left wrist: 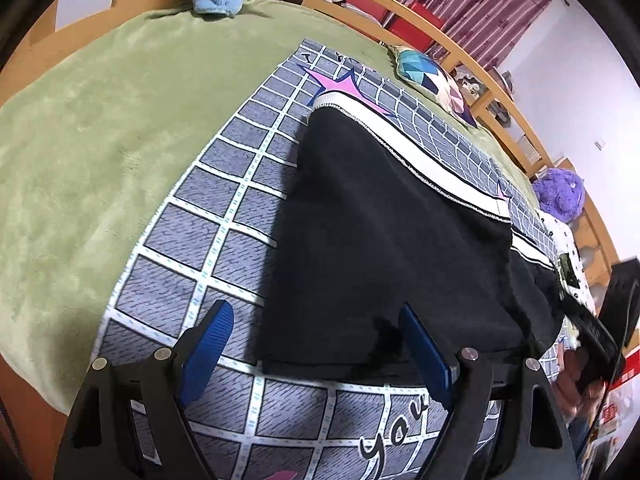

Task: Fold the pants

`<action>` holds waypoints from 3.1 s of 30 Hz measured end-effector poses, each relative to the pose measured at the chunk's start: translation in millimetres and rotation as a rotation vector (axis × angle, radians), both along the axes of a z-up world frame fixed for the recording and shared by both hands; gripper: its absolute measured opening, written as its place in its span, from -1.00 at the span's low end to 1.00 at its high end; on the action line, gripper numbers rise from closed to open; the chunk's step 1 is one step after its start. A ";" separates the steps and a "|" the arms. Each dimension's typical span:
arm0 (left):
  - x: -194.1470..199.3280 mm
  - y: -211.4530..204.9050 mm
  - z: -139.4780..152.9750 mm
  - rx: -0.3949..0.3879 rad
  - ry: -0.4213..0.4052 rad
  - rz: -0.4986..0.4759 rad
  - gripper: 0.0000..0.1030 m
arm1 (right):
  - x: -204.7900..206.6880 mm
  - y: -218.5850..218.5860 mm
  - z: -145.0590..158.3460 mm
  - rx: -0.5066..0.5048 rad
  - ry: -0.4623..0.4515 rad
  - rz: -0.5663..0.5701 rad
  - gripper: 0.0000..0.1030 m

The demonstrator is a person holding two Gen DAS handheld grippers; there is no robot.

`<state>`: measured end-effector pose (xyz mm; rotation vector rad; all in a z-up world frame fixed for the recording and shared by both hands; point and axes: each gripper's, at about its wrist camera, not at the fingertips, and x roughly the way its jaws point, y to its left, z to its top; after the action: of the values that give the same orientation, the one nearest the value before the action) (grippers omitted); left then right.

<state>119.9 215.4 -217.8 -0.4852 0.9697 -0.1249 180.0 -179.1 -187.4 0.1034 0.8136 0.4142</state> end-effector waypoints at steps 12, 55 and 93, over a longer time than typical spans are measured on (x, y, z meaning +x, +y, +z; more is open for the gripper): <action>0.7 4.3 -18.1 -0.081 -0.037 0.019 0.59 | 47.1 26.0 -41.9 -0.126 0.088 0.064 -0.27; 1.1 -351.2 60.2 0.247 -0.156 -0.515 -0.55 | -88.9 -207.7 -30.1 -0.081 0.133 -0.387 0.07; 7.7 -251.1 71.4 0.110 -0.059 -0.366 0.28 | 9.9 -243.6 55.9 -0.023 -0.009 -0.215 -0.81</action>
<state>127.6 -35.7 -146.5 -0.1980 0.9944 -0.4107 189.9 -422.7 -131.5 0.1661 0.7889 0.2020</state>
